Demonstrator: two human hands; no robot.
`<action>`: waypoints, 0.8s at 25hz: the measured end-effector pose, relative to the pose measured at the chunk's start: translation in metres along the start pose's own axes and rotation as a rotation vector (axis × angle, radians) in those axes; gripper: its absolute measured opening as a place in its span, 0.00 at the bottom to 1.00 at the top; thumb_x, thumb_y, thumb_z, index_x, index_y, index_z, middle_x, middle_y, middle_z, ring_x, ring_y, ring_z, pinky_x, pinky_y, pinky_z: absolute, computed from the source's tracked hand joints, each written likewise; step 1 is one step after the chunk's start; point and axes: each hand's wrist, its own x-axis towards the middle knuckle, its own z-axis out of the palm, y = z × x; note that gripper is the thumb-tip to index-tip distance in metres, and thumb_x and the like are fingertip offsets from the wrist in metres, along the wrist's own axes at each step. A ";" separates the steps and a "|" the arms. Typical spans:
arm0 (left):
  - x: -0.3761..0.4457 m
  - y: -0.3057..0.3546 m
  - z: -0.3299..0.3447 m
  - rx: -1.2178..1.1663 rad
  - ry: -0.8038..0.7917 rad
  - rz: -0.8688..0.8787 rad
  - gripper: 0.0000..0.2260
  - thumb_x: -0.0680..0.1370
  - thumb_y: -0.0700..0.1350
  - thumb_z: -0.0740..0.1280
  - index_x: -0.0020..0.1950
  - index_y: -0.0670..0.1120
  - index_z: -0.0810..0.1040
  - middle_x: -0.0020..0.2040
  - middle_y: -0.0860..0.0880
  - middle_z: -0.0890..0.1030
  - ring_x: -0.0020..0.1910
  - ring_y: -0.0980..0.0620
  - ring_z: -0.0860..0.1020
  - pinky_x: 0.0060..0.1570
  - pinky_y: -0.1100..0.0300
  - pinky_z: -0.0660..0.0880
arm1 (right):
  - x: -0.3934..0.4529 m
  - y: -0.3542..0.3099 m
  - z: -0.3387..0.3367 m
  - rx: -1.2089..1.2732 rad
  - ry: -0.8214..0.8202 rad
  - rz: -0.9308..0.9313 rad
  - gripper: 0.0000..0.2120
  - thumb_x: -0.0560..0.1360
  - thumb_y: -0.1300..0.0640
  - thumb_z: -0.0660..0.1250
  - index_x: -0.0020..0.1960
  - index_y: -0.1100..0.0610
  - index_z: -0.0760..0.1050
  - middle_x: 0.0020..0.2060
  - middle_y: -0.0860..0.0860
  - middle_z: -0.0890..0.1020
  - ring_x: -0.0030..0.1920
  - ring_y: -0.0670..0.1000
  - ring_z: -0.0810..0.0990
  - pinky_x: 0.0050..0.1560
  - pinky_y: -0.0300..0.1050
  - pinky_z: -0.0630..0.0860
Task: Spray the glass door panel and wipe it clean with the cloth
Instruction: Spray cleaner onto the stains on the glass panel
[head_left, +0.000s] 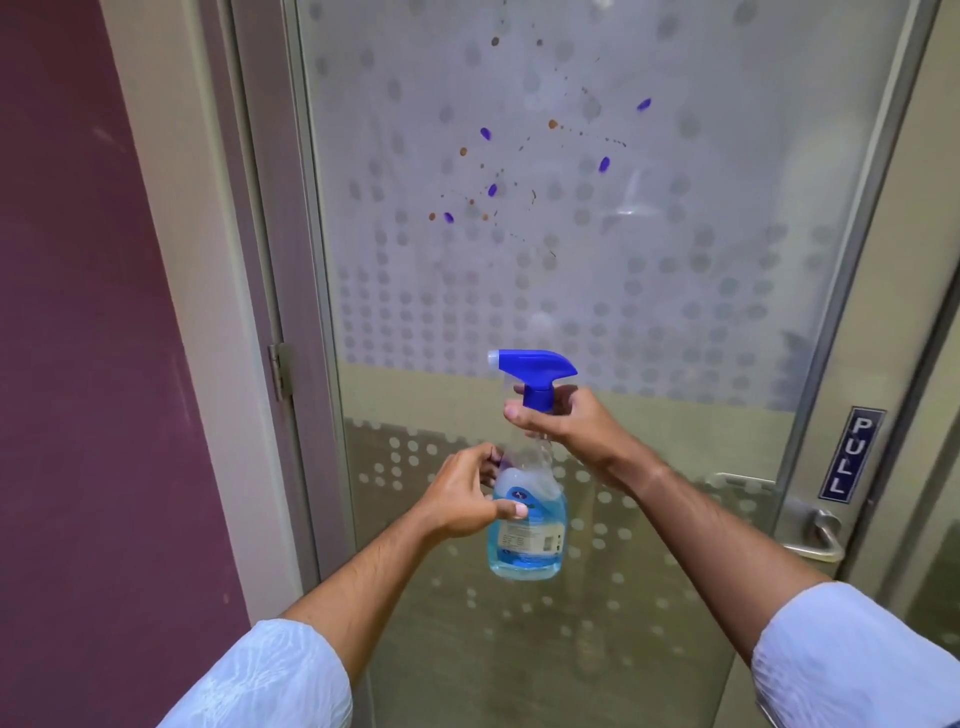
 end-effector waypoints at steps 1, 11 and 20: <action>0.003 0.000 -0.002 -0.005 -0.011 -0.001 0.24 0.60 0.47 0.81 0.52 0.49 0.77 0.49 0.51 0.83 0.50 0.52 0.82 0.52 0.50 0.81 | 0.008 -0.005 0.003 0.034 -0.007 -0.013 0.21 0.66 0.47 0.80 0.50 0.59 0.80 0.44 0.50 0.83 0.46 0.52 0.80 0.52 0.50 0.76; 0.041 -0.013 -0.045 -0.118 -0.177 0.064 0.26 0.60 0.45 0.80 0.55 0.47 0.76 0.54 0.46 0.82 0.55 0.47 0.81 0.54 0.50 0.81 | 0.059 -0.031 0.037 0.307 0.035 0.012 0.22 0.71 0.56 0.72 0.58 0.70 0.77 0.59 0.70 0.77 0.62 0.65 0.77 0.66 0.58 0.73; 0.080 -0.023 -0.108 -0.118 -0.304 0.255 0.23 0.67 0.41 0.79 0.59 0.46 0.77 0.53 0.48 0.82 0.51 0.53 0.81 0.51 0.61 0.80 | 0.104 -0.060 0.078 0.276 0.329 -0.001 0.16 0.74 0.59 0.72 0.59 0.65 0.79 0.55 0.62 0.83 0.58 0.57 0.83 0.60 0.51 0.79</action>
